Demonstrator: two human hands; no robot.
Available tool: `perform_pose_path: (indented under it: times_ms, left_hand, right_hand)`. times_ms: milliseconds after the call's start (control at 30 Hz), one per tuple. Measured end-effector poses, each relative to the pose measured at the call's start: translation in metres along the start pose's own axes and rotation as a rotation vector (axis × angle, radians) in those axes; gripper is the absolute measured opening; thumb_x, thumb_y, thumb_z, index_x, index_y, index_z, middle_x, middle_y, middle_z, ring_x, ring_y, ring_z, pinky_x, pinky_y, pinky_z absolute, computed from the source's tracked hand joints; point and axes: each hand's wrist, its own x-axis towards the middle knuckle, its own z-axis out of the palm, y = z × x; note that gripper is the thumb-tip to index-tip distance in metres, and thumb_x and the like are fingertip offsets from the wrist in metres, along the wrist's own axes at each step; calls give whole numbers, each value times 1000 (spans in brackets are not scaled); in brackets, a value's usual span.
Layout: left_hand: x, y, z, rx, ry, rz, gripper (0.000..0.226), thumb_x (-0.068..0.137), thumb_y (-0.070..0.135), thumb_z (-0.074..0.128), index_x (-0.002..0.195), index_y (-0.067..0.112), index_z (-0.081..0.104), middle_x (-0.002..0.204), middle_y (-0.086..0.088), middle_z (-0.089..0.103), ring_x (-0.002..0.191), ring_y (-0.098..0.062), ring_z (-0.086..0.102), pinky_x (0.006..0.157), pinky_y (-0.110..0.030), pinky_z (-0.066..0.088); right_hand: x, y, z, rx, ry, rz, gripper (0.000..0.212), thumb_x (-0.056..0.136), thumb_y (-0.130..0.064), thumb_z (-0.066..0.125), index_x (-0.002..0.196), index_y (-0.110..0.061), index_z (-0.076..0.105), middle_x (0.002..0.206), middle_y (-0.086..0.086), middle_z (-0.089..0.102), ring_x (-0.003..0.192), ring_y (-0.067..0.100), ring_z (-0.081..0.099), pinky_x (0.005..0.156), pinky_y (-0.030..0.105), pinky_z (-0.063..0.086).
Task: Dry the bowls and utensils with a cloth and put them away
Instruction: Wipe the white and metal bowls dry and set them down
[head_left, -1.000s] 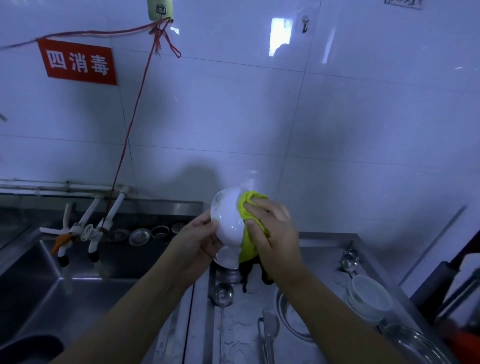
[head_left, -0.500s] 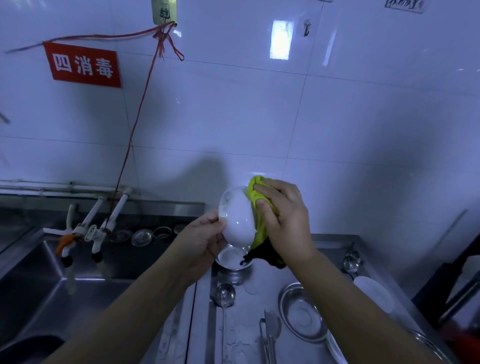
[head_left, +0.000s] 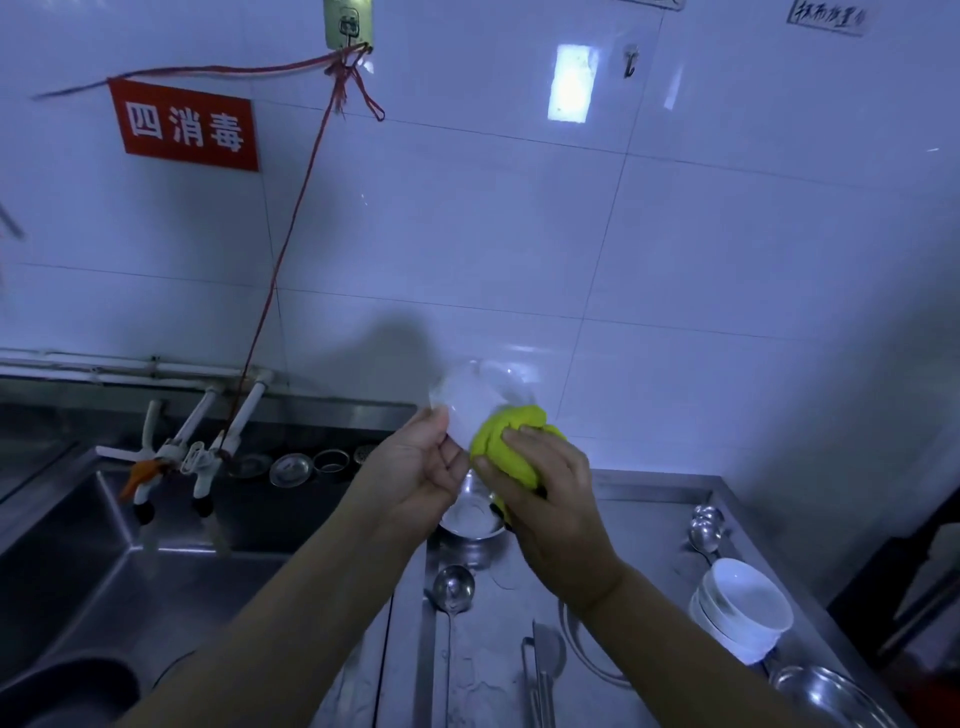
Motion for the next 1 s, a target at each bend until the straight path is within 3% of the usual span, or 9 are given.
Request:
perform_pose_path:
  times_ms: [67,200,333,467,600,733,867,1000]
  left_hand:
    - [-2,-2,1,-43,28,-29,21,97,8,40,101,1,59,89,-13,73,77,-16,72,75,-33,56]
    - [-3,-13,2,-29,60,-67,27,97,9,41,119,-3,53,107,-16,65,89,-19,67,78,-30,55]
    - [-6,-20,1,1,66,-121,42,96,14,45,134,-6,45,131,-19,53,116,-22,54,89,-30,48]
    - [-11,-18,1,-78,46,-146,42,97,16,43,132,-7,46,134,-21,52,121,-24,53,87,-37,50]
    - [-17,-17,3,-211,5,-168,33,95,11,46,121,-8,54,122,-23,61,110,-27,62,83,-44,53]
    - [-18,-13,-2,-233,-23,-152,40,86,9,53,123,-6,53,120,-21,63,113,-27,61,86,-45,52]
    - [-20,-6,-16,-12,-108,-53,43,90,11,46,132,1,48,131,-14,58,124,-24,52,98,-38,46]
    - [-19,6,-34,129,-175,-3,43,88,6,50,130,-4,45,128,-16,56,119,-27,52,92,-30,51]
  right_hand:
    - [9,2,-5,44,0,112,18,99,-27,54,112,-24,66,127,-15,51,120,14,48,105,35,38]
    - [21,-6,-2,26,36,70,27,94,-17,45,115,-20,61,129,4,51,120,28,48,101,39,35]
    - [26,-12,0,28,29,33,28,90,-16,51,106,-14,73,123,6,63,120,25,51,95,44,36]
    - [13,-6,0,-29,105,5,28,89,-15,52,113,-22,66,128,3,53,123,25,46,101,45,35]
    - [5,-9,4,73,211,201,32,89,-8,43,115,-20,58,133,10,42,131,28,34,114,37,23]
    - [15,-19,3,368,285,511,39,86,-7,34,115,-20,58,136,4,40,132,21,37,111,31,29]
    - [31,-17,-7,597,306,680,43,87,-9,35,111,-29,64,128,0,55,125,17,47,106,30,37]
    - [49,-10,-13,731,168,867,41,83,-7,39,104,-26,67,120,0,64,117,14,56,100,31,43]
